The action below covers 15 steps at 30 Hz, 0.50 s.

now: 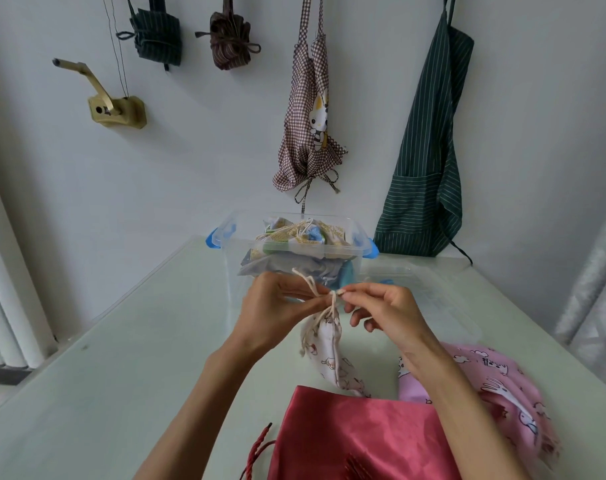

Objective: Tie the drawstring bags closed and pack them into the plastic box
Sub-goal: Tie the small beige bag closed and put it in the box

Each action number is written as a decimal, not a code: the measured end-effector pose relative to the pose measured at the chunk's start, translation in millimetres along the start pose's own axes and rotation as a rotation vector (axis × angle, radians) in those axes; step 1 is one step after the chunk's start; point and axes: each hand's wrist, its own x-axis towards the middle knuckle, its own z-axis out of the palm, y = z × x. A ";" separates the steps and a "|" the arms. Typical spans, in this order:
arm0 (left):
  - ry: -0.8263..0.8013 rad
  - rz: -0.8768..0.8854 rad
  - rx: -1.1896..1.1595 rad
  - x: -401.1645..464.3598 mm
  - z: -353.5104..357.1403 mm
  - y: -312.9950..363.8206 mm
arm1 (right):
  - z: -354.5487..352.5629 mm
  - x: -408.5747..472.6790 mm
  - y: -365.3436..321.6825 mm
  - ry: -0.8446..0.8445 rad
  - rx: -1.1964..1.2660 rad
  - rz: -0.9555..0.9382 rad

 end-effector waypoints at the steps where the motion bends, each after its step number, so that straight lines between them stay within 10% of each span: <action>1: -0.019 0.003 -0.011 0.2 0.3 0.8 | 0.4 0.9 -0.8 0.023 -0.064 -0.034; 7: -0.072 0.017 -0.034 3.0 -1.2 -1.0 | 0.2 0.4 -0.5 -0.343 0.189 0.095; 15: -0.124 -0.002 0.071 1.9 -0.1 -8.9 | -26.7 -0.2 1.4 0.204 -0.631 -0.122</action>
